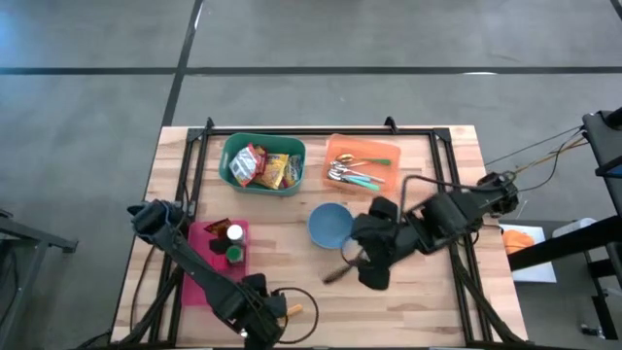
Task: Pick & Place Food Item
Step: Put the yellow spoon into the orange bin
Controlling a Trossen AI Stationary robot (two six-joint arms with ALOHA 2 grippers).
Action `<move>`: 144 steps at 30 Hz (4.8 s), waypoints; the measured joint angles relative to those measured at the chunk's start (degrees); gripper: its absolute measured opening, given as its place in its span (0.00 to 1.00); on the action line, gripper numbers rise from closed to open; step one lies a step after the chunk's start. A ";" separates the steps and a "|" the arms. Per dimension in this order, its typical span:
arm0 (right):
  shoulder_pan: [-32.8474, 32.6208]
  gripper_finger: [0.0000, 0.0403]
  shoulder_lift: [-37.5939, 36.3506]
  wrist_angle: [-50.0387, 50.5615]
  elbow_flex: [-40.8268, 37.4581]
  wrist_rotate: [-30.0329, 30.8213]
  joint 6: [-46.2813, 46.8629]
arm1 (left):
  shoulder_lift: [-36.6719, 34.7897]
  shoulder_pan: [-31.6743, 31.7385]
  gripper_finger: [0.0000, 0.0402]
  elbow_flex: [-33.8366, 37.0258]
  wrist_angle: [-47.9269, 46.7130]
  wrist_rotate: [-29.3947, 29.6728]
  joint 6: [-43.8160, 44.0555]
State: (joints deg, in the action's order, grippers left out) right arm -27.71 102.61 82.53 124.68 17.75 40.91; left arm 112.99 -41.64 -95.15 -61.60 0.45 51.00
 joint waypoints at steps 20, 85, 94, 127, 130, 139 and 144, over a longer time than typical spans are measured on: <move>-6.94 0.93 -0.17 -0.90 -3.53 9.55 19.11 | 2.39 -1.94 0.67 7.16 13.26 1.47 2.67; -14.07 0.93 -0.17 -8.95 -10.74 19.83 23.65 | 7.64 -0.47 0.61 11.17 17.68 2.78 -1.44; -14.05 0.93 -0.13 -9.23 -11.56 19.81 23.61 | 7.65 -0.36 0.20 11.23 17.77 4.07 -1.93; -15.16 0.93 -0.13 -11.55 -14.12 7.34 13.36 | -12.47 12.82 0.04 8.54 20.63 -2.73 -1.57; -15.18 0.93 -0.13 -11.40 -13.83 7.23 7.21 | -13.74 16.55 0.04 8.54 21.32 -4.77 -1.60; -15.16 0.93 -0.13 -11.26 -12.72 18.92 -17.42 | -13.88 24.49 0.04 8.59 31.89 -19.46 -1.55; -14.89 0.93 -0.13 -12.28 -12.72 22.23 -27.52 | -14.18 27.24 0.04 8.59 32.24 -23.24 -1.51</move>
State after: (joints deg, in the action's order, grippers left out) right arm -42.60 102.48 70.25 111.96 39.98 13.38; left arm 98.81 -14.39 -86.56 -29.35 -22.79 49.49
